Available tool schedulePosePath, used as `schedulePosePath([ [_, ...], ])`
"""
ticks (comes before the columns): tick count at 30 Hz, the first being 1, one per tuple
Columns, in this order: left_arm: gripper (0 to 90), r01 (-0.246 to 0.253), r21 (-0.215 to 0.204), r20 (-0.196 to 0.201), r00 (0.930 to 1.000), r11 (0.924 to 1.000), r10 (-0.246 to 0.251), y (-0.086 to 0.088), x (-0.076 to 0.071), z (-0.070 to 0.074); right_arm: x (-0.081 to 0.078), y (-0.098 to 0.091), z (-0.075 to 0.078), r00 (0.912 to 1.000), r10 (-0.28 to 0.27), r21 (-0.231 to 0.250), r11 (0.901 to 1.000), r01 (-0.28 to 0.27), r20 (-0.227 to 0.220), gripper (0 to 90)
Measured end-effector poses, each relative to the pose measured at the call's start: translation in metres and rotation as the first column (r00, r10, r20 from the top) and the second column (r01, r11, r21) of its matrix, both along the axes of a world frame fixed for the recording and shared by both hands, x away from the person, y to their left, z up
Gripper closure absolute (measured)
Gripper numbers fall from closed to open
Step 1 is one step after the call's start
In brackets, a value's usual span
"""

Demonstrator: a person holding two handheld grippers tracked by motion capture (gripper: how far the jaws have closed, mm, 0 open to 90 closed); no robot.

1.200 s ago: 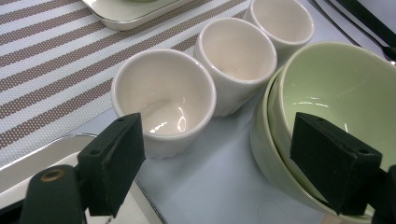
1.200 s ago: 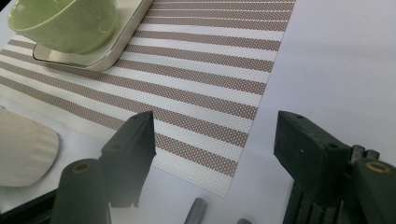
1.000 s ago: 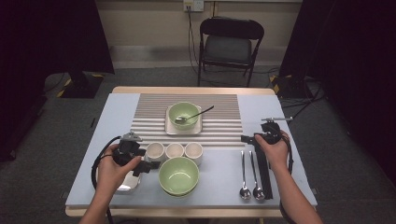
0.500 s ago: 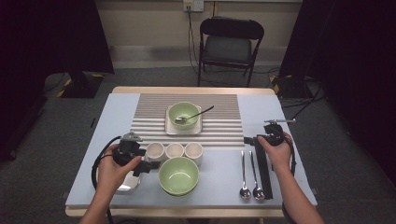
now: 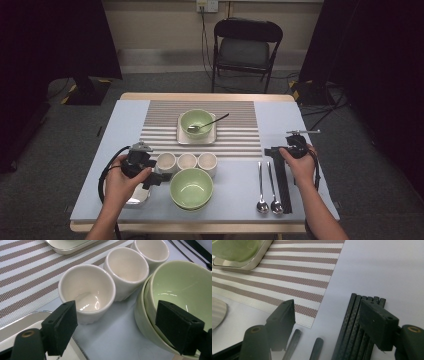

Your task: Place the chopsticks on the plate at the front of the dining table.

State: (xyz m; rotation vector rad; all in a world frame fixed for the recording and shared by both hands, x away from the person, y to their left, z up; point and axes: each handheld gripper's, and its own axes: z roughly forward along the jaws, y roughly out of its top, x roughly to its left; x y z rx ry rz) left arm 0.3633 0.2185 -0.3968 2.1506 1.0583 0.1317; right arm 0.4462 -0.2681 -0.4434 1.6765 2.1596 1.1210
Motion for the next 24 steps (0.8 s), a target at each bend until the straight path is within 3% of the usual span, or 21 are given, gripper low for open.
schedulePosePath([
  [24, 17.5, -0.001, 0.0, 0.0, 1.0, 1.0, 0.001, -0.001, 0.0, -0.001, -0.004, -0.012, -0.005, 0.9998, -0.019, -0.017, 0.9997, 0.019, -0.006, 28.9],
])
